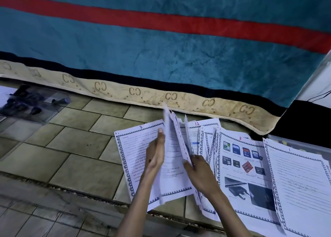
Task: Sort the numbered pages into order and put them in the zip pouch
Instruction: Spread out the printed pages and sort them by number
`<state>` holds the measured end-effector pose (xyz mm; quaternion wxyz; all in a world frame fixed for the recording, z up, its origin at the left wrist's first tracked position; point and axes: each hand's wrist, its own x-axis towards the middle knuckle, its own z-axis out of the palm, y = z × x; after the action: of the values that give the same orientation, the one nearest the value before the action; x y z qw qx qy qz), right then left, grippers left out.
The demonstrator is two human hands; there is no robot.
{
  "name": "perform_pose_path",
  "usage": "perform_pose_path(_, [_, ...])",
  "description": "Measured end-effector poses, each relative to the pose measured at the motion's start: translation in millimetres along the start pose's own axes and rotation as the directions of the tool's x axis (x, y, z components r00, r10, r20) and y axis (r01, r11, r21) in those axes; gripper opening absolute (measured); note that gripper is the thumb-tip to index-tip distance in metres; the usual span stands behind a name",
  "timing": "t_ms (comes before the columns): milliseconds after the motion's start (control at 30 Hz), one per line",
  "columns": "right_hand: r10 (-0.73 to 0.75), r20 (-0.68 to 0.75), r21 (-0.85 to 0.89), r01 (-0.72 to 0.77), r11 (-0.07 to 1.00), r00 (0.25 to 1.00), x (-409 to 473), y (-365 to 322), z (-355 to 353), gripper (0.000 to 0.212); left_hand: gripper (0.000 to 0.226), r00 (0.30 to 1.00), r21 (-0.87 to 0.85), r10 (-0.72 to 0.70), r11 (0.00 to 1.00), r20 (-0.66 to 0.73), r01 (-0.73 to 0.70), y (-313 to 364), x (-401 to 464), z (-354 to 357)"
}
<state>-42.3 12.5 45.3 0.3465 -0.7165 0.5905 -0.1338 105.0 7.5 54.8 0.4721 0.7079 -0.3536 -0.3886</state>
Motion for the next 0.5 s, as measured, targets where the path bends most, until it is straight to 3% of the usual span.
perform_pose_path(100, [0.004, -0.012, 0.02, -0.003, 1.0, 1.0, -1, 0, 0, 0.035, 0.07, 0.979, -0.119, -0.002, 0.993, 0.202, 0.026, 10, -12, 17])
perform_pose_path(167, [-0.012, -0.012, 0.007, 0.012, 1.0, 1.0, 0, 1, 0, 0.038, 0.062, 0.973, -0.136, -0.015, 0.99, 0.23, 0.047, 11, -14, 18])
perform_pose_path(267, [-0.071, -0.006, -0.023, 0.071, 0.997, 0.997, -3, 0, 3, 0.053, 0.041, 1.0, 0.083, 0.0, 0.997, -0.009, 0.001, -2, -4, 2])
perform_pose_path(367, [-0.181, -0.015, -0.188, 0.175, 0.967, 0.983, -6, -1, 18, 0.094, 0.033, 0.925, 0.244, -0.096, 0.95, -0.368, 0.195, -22, 5, -29])
perform_pose_path(433, [-0.239, 0.049, -0.313, 0.242, 0.918, 0.97, -2, 0, 34, 0.092, 0.041, 0.88, 0.244, -0.175, 0.92, -0.442, 0.305, -33, 10, -46])
perform_pose_path(500, [-0.251, 0.12, -0.373, 0.278, 0.885, 0.96, 2, 0, 49, 0.085, 0.05, 0.883, 0.216, -0.197, 0.926, -0.426, 0.31, -40, 15, -56])
